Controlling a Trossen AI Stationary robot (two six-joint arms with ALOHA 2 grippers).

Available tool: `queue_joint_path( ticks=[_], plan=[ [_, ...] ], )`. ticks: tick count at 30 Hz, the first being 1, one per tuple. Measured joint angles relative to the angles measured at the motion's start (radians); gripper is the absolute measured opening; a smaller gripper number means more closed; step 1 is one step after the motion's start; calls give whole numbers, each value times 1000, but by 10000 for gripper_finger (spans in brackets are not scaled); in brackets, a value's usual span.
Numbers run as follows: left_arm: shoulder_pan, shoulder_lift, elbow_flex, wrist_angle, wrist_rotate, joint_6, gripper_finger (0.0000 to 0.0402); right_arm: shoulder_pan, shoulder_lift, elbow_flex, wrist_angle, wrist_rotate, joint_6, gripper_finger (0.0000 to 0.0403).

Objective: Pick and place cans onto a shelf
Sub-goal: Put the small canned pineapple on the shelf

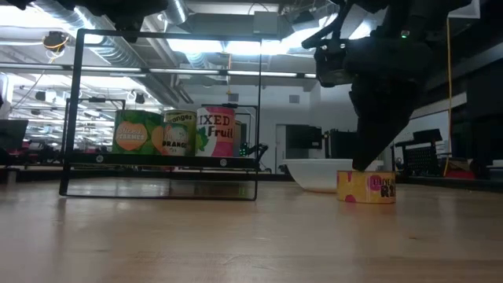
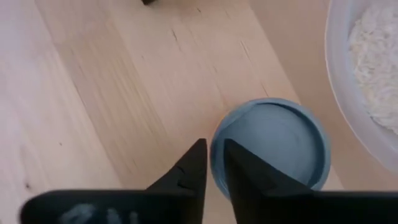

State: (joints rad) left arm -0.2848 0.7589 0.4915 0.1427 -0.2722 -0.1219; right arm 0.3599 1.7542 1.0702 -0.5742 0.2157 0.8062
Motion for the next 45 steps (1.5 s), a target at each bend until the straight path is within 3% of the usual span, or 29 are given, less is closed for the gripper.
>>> queue_joint_path(
  ticks=[6, 16, 29, 45],
  plan=[
    [0, 0, 0, 0, 0, 0, 64, 0, 0, 0, 26, 1, -9, 87],
    [0, 0, 0, 0, 0, 0, 64, -3, -3, 3, 18, -32, -313, 89],
    [0, 0, 0, 0, 0, 1, 64, 42, -5, 131, -352, 27, -567, 90],
    [0, 0, 0, 0, 0, 1, 64, 49, -5, 0, -162, 54, -737, 90]
  ],
)
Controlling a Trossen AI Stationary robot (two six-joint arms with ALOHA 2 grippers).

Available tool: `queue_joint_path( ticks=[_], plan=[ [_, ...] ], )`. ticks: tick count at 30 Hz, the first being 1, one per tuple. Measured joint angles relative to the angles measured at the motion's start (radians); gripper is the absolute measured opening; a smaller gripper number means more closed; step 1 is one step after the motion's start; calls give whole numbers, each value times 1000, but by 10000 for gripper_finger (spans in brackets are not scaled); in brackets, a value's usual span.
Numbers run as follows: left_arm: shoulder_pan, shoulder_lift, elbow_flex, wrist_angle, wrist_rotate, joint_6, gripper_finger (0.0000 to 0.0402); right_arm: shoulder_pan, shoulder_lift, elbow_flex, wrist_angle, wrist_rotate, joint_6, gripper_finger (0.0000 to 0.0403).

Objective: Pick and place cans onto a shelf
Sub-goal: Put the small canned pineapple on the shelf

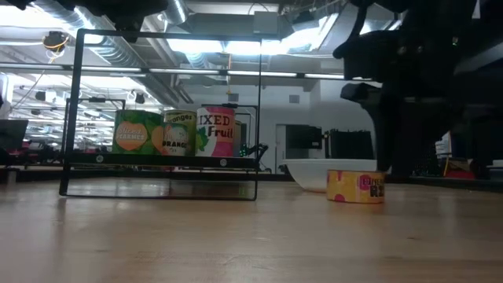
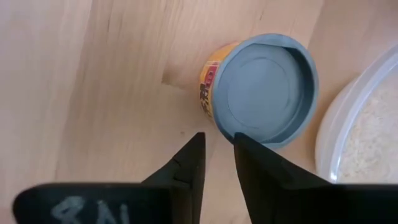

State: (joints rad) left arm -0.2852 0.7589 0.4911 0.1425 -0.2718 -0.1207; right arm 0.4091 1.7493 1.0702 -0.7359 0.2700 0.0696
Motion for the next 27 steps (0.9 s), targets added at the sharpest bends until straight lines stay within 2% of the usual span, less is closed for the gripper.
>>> queue_joint_path(
  ticks=[21, 27],
  plan=[
    [0, 0, 0, 0, 0, 0, 64, 0, 2, -2, 124, 9, -61, 90],
    [0, 0, 0, 0, 0, 0, 64, 0, 2, -2, 140, 9, -134, 90]
  ],
)
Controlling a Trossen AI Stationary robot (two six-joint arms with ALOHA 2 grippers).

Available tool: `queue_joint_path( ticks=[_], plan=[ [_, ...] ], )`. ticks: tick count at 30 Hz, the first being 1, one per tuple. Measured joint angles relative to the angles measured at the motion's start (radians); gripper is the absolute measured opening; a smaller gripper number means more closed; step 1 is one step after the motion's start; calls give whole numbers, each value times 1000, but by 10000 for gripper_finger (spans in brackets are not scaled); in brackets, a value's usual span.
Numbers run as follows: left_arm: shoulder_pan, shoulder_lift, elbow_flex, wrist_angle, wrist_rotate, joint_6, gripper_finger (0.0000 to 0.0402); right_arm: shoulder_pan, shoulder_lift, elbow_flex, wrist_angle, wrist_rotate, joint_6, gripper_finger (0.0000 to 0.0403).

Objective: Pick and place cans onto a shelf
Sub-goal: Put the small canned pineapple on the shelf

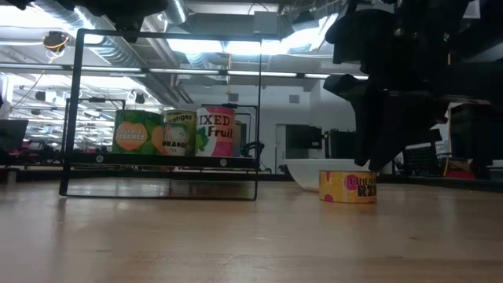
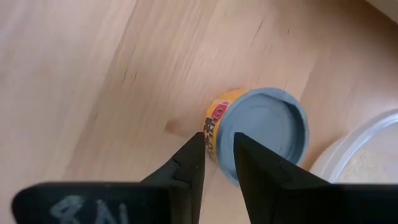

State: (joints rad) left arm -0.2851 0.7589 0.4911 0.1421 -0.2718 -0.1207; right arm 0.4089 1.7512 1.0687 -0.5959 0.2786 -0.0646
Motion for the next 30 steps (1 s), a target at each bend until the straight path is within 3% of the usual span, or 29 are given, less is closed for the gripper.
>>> queue_joint_path(
  ticks=[10, 16, 21, 30],
  plan=[
    [0, 0, 0, -10, 0, 0, 64, -6, 31, -42, 54, 8, -15, 86],
    [0, 0, 0, -33, 0, -1, 64, -7, 32, -35, 69, 4, -20, 20],
    [0, 0, 0, -40, 0, 1, 64, -15, 33, -35, 93, -4, -15, 11],
    [-57, -107, 0, -57, 0, 179, 64, -49, 34, 27, 62, -50, 33, 11]
  ],
)
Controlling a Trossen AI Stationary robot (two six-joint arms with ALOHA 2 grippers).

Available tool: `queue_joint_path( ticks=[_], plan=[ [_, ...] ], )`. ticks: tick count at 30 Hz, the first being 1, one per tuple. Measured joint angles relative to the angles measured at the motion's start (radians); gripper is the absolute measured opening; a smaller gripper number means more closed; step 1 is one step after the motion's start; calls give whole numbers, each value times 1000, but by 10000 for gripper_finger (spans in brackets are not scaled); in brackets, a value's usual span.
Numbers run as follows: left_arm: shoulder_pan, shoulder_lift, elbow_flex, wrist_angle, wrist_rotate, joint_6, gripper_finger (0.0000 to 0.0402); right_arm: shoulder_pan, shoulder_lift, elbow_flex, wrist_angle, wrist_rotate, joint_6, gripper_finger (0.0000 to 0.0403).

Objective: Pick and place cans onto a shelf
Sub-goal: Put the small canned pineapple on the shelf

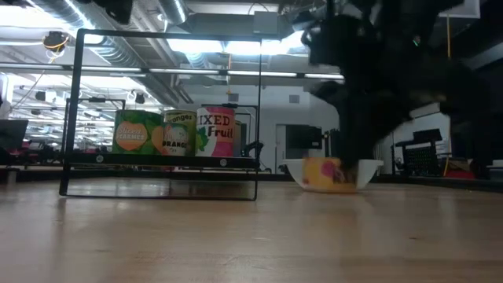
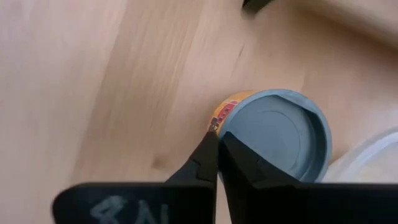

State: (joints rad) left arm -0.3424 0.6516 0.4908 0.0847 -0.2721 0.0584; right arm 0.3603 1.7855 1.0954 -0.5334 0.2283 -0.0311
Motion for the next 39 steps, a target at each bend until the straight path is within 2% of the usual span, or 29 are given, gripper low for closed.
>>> queue_joint_path(
  ticks=[8, 13, 18, 20, 24, 31, 35, 39],
  plan=[
    [-80, -205, -3, -205, -1, 23, 64, -50, 0, 197, -188, 2, -19, 10],
    [-100, -276, -89, -182, -17, 27, 64, -104, -1, 317, -301, 3, -60, 9],
    [-99, -335, -236, -29, -42, 51, 64, -161, -2, 393, -323, 4, -127, 9],
    [-98, -353, -289, 48, -48, 78, 64, -182, -3, 404, -298, -9, -150, 9],
    [-78, -383, -367, 146, -93, 123, 64, -225, -2, 404, -213, -137, -168, 9],
    [14, -408, -423, 166, -110, 136, 64, -262, 6, 404, -79, -208, -188, 9],
    [74, -412, -434, 165, -62, 135, 64, -278, 22, 404, -13, -256, -188, 9],
    [127, -412, -434, 181, 13, 136, 64, -281, 65, 404, 39, -257, -188, 9]
  ],
)
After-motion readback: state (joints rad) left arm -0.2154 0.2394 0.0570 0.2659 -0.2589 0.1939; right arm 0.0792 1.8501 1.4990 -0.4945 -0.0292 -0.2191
